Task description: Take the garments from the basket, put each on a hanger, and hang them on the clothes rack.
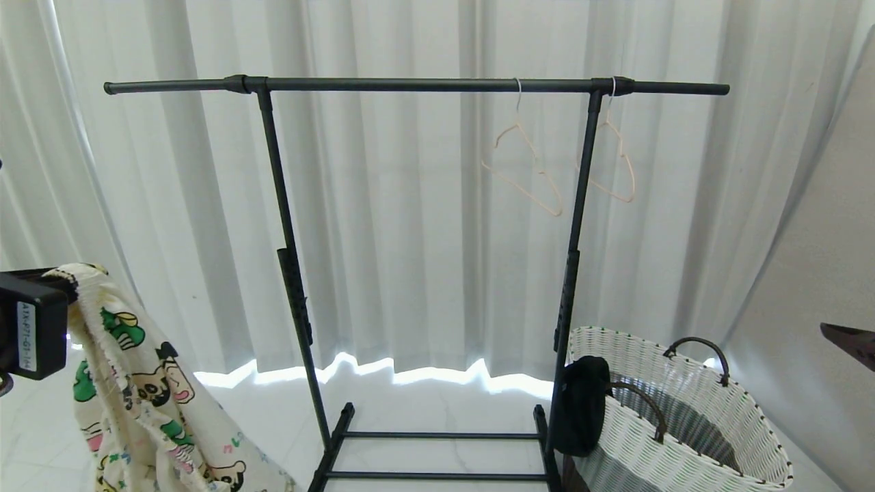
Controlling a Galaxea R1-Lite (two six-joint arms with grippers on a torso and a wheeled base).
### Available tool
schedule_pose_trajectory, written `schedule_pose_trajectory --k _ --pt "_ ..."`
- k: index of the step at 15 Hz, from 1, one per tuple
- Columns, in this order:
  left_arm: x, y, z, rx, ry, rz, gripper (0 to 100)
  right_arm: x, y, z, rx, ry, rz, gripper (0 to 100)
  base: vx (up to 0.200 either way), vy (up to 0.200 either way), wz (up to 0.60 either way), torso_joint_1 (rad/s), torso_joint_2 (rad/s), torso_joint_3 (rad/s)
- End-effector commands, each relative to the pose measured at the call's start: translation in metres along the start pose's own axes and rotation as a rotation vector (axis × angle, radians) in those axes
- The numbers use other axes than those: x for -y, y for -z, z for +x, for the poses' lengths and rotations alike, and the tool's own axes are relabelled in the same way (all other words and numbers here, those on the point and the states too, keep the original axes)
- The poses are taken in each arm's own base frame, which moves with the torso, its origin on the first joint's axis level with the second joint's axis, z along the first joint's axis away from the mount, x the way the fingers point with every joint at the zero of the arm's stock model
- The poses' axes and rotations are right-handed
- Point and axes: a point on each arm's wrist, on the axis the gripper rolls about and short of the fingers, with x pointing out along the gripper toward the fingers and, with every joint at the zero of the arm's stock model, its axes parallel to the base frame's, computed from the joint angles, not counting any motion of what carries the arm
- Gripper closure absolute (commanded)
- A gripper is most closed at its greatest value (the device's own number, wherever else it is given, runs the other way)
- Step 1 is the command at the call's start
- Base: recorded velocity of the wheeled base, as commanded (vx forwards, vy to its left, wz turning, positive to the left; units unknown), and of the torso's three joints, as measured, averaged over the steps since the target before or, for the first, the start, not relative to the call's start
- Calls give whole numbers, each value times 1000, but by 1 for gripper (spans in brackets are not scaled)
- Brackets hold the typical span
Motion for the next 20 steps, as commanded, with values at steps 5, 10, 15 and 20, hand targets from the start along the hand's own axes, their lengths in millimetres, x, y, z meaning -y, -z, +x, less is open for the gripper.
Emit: schedule_pose_trajectory --k 5,10,15,20 --pt "-2 33 -16 -23 -36 -11 100 -2 11 -1 5 -61 48 0 0 0 0 28 -81 -55" --pt "2 43 -11 -64 -18 2 100 -4 10 0 13 -124 108 0 0 0 0 158 -415 -259" --pt "5 48 -7 -86 -5 12 100 -7 9 8 -17 -133 177 0 0 0 0 204 -480 -279" --pt "5 48 -8 -83 -3 69 100 -10 4 18 -5 -154 180 0 0 0 0 218 -496 -281"
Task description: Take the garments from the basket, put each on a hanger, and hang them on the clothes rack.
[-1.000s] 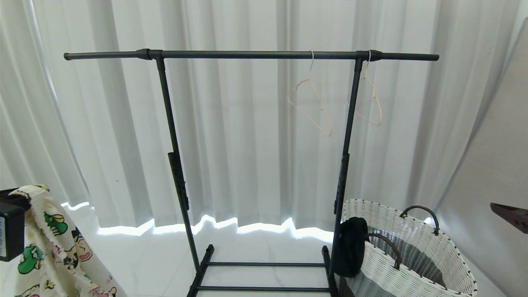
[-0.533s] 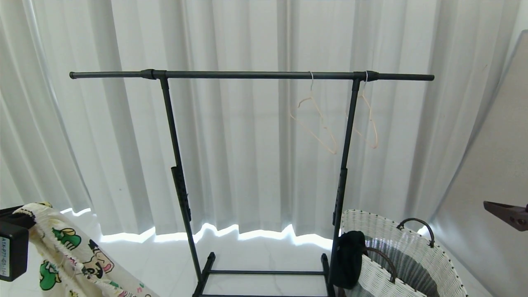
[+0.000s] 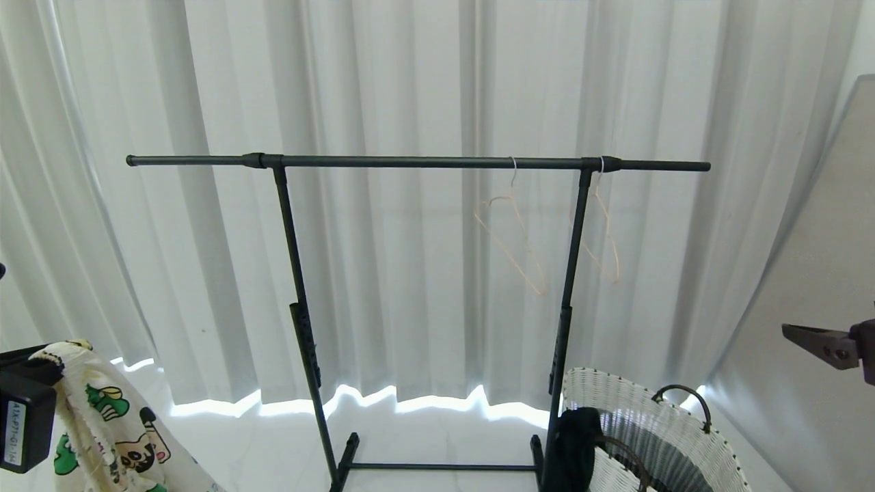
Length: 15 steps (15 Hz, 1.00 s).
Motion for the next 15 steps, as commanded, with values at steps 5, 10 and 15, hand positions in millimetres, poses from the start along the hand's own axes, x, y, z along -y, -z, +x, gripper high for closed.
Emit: schedule_pose_trajectory --k 5,10,15 --pt "0 0 1 -4 0 11 100 -2 -2 7 4 -8 -3 0 0 0 0 243 -536 -287" --pt "0 -1 1 -2 0 14 100 -3 -6 9 35 -49 -6 0 40 0 0 102 -218 -119" --pt "0 -1 1 -2 0 13 100 -3 -6 9 36 -49 -6 0 200 0 0 9 -12 -7"
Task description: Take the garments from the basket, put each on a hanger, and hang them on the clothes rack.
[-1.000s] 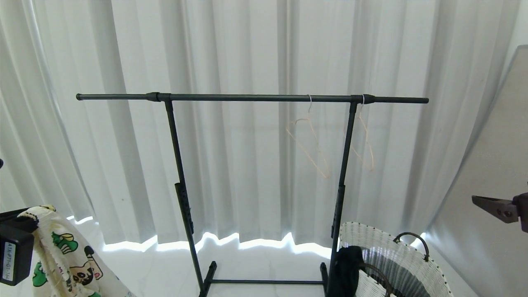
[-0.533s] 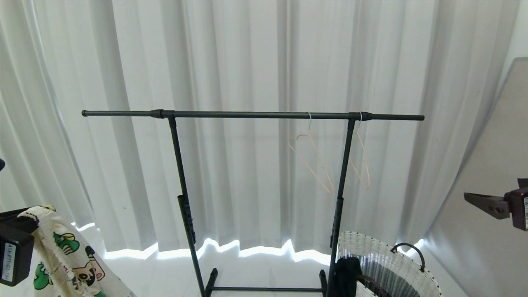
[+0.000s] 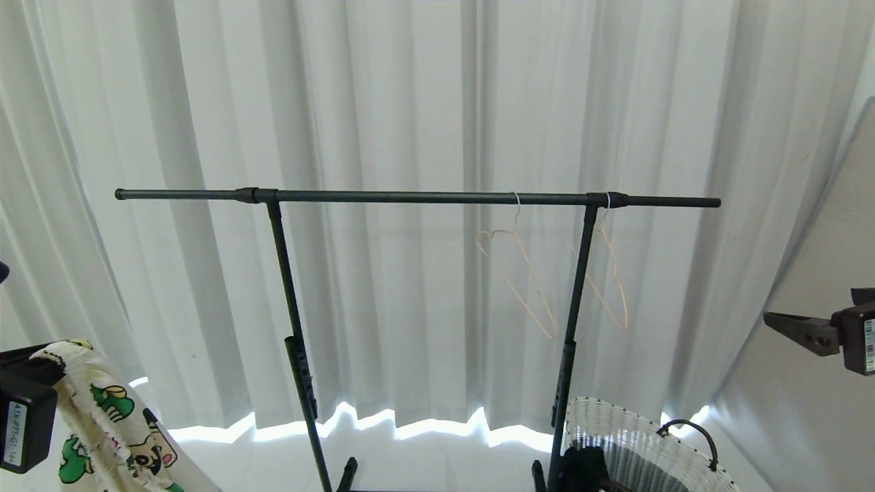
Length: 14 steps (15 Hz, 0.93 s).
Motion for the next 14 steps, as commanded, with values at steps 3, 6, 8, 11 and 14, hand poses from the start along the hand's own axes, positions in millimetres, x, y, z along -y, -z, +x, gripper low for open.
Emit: schedule_pose_trajectory --k 3,6,8,11,14 --pt "0 -1 0 1 0 1 100 -1 -1 5 -4 -1 -1 0 200 0 0 2 4 1" --pt "0 -1 0 -1 0 -2 100 -2 0 12 -28 -3 -4 0 200 0 0 1 1 -2" --pt "-1 -2 0 5 -1 -2 100 -3 0 19 -48 -3 -5 0 200 0 0 0 7 2" --pt "-2 -6 -1 15 -4 -4 100 -6 1 37 -99 -6 -9 0 200 0 0 -1 4 -1" --pt "-4 -9 -2 28 -7 -9 100 -9 4 51 -146 -7 18 0 200 0 0 2 -1 -1"
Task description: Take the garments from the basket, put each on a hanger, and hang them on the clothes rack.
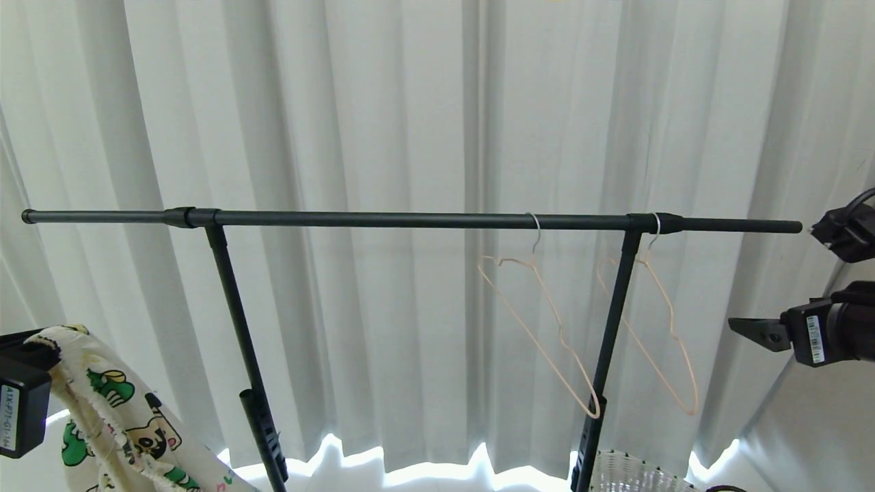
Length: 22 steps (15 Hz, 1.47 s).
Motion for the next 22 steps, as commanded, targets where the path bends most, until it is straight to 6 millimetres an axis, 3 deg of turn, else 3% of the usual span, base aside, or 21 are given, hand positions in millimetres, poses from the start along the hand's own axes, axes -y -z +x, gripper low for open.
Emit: schedule_pose_trajectory --k 1,4,8,12,20,21,22 --pt "0 -1 0 3 -1 -1 100 -3 3 15 -53 -5 15 0 200 0 0 2 7 7" --pt "0 -1 0 3 1 -2 100 -7 4 35 -92 -3 64 0 67 0 0 -1 2 -1" --pt "-2 -6 1 49 -14 -15 100 -17 14 88 -166 7 86 0 0 0 0 0 0 0" --pt "-2 -12 8 68 -32 -27 100 -25 24 120 -189 25 76 0 0 0 0 0 0 0" --pt "0 -18 21 63 -29 -24 100 -32 24 129 -162 44 159 0 0 0 0 0 0 0" --pt "0 -18 21 63 -29 -24 100 -33 23 129 -159 38 160 100 0 0 0 0 0 0" --pt "0 -18 21 63 -29 -24 100 -35 23 129 -158 31 157 100 0 0 0 0 0 0"
